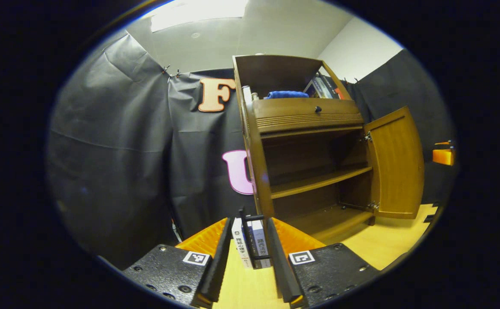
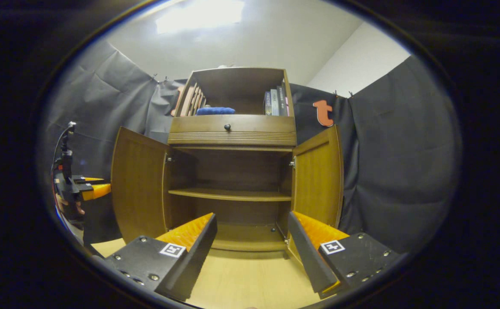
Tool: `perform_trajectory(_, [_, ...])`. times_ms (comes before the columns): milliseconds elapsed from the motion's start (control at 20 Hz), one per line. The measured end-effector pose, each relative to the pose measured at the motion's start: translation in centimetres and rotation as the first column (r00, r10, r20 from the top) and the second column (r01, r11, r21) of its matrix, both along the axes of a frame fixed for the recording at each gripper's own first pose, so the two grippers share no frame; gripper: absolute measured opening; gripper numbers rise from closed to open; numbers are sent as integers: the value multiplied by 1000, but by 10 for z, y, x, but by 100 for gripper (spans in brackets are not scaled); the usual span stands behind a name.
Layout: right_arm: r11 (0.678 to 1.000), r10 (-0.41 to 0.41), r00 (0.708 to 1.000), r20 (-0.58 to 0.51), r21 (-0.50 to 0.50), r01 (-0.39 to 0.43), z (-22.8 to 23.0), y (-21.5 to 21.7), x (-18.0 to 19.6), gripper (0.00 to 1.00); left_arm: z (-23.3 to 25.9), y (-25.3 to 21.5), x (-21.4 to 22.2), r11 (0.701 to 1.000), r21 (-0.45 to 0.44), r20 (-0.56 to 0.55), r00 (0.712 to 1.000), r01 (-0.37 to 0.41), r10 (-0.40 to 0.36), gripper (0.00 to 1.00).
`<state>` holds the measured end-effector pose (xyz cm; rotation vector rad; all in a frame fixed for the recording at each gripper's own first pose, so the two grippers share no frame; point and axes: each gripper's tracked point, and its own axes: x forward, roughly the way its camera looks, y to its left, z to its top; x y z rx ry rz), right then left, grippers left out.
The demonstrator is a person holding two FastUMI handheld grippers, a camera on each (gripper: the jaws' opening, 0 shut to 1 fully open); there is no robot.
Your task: Open the right door of the double-door shoe cabinet with the right hand, and open the left door with the left hand.
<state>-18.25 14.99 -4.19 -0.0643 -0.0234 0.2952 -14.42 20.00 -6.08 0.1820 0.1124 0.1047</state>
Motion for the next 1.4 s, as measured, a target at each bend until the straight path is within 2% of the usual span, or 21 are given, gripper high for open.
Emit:
perform_trajectory(50, [1000,2,1000,4,0,-2,0,-1,-2,98,5,-7,-2,1000,-5,2,1000,6,-6,57])
perform_trajectory(200, [1000,-5,1000,24,16,5,8,-9,-7,98,23,-32,-3,999,-28,36,999,23,-22,85])
perform_trajectory(550, [997,-49,997,66,71,44,22,-41,-11,98,47,-92,5,992,-87,114,990,92,-82,95])
perform_trajectory(600, [996,-52,997,65,75,47,21,-44,-11,94,51,-97,7,991,-96,129,988,97,-84,99])
perform_trajectory(700, [995,-57,996,62,79,52,20,-49,-9,94,59,-108,13,988,-116,162,983,100,-81,96])
perform_trajectory(750, [996,-59,996,61,77,55,19,-51,-7,98,62,-113,16,987,-124,173,982,102,-80,96])
perform_trajectory(900, [997,-57,996,62,63,53,17,-50,-2,98,67,-128,27,980,-164,198,977,112,-78,99])
perform_trajectory(950, [997,-58,996,65,58,54,18,-50,-1,94,69,-135,31,976,-180,207,975,123,-85,99])
perform_trajectory(1000, [996,-65,995,71,59,61,20,-51,1,94,71,-142,35,973,-189,214,973,133,-91,99])
perform_trajectory(1050, [996,-74,994,80,63,69,23,-54,5,98,73,-148,39,972,-191,222,971,138,-95,98])
perform_trajectory(1150, [994,-89,991,104,70,82,28,-57,9,98,72,-156,49,972,-193,238,967,134,-86,99])
perform_trajectory(1200, [994,-94,989,111,73,86,30,-57,10,94,72,-163,55,972,-193,242,966,133,-84,98])
perform_trajectory(1250, [993,-94,989,116,75,86,31,-56,14,98,71,-169,60,972,-195,241,967,129,-80,96])
perform_trajectory(1300, [994,-93,989,117,74,85,32,-55,17,94,68,-176,66,972,-196,240,968,128,-79,96])
perform_trajectory(1400, [994,-95,988,118,66,88,31,-55,24,100,60,-197,79,967,-210,228,969,145,-96,92])
